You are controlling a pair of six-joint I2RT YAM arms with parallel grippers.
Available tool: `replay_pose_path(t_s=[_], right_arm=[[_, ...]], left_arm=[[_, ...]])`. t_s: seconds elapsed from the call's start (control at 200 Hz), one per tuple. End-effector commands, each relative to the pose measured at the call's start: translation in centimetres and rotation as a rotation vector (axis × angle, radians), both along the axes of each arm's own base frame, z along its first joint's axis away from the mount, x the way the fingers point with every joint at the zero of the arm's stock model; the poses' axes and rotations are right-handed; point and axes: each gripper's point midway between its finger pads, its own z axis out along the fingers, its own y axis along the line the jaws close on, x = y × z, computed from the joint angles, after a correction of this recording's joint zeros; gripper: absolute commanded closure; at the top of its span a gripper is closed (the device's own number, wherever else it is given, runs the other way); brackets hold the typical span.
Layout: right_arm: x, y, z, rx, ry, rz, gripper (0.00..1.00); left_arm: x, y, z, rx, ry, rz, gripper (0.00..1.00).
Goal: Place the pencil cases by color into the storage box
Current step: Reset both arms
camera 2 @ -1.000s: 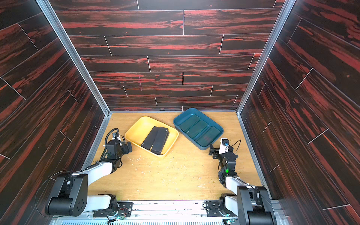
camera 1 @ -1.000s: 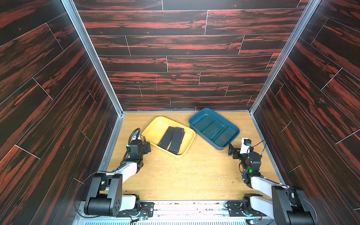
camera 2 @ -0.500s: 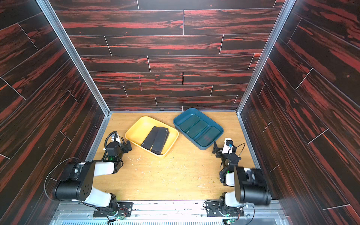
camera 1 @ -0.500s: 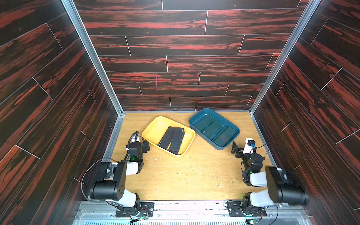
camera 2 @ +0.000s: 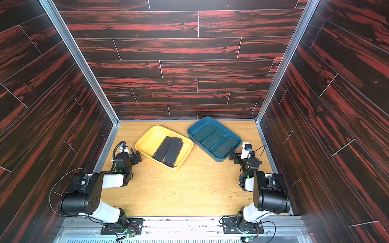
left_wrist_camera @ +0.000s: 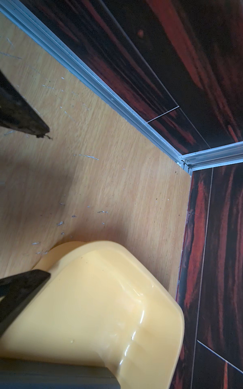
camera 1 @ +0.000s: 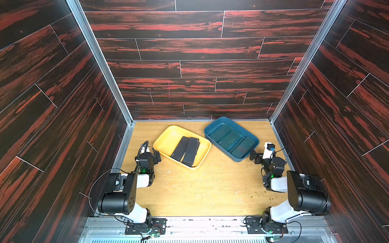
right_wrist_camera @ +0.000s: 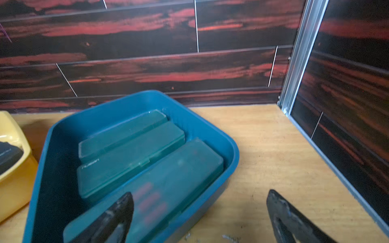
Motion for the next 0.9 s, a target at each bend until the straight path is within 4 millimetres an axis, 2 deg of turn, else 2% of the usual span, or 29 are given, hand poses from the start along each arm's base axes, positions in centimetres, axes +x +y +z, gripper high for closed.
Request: replay_pose_path(t_s=[0.0, 0.711, 0.892], right_arm=[[-0.40, 0.62, -1.32, 0.023, 0.054, 0.030, 0.01], [-0.38, 0.62, -1.28, 0.022, 0.052, 0.030, 0.01], [-0.38, 0.63, -1.28, 0.022, 0.052, 0.031, 0.01]], left_arm=[[0.24, 0.34, 0.81, 0.002, -0.021, 0.013, 0.00], [0.64, 0.24, 0.40, -0.001, 0.002, 0.006, 0.00], [0.35, 0.19, 0.84, 0.001, -0.020, 0.003, 0.00]])
